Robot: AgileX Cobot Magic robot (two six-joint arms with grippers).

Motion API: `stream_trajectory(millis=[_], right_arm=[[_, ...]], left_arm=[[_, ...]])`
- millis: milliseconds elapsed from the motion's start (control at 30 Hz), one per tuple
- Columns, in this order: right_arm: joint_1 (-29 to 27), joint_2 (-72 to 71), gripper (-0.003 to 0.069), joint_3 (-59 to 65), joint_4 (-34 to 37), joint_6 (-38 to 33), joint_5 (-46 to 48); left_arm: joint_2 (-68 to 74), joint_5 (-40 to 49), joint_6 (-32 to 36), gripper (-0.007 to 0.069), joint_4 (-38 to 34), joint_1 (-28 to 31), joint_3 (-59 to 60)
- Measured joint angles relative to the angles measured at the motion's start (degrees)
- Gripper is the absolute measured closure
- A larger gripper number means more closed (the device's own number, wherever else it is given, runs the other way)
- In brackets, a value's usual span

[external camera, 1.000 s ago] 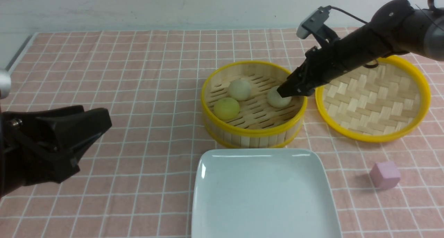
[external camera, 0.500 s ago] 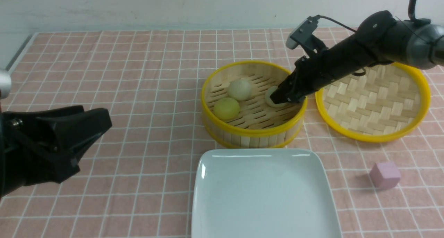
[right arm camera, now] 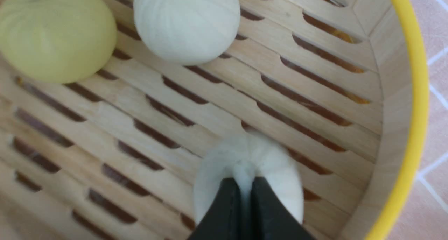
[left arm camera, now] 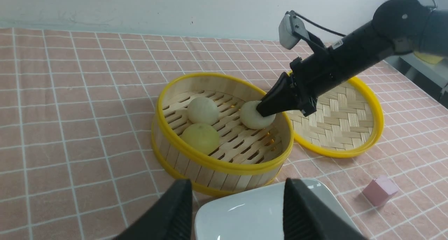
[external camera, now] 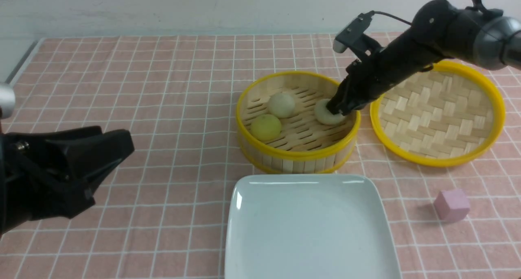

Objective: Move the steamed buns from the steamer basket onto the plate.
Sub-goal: Use the right arm to put the steamed stuffed bun into the plate

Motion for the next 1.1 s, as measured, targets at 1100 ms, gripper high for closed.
stream_trajectory(millis=[1100], right_arm=[[5.83,-35.45,0.0638,8.15,-5.82,27.16,20.81]], left_arm=[[0.00,0.07,4.29,0.0248,0.06,0.00,0.00]])
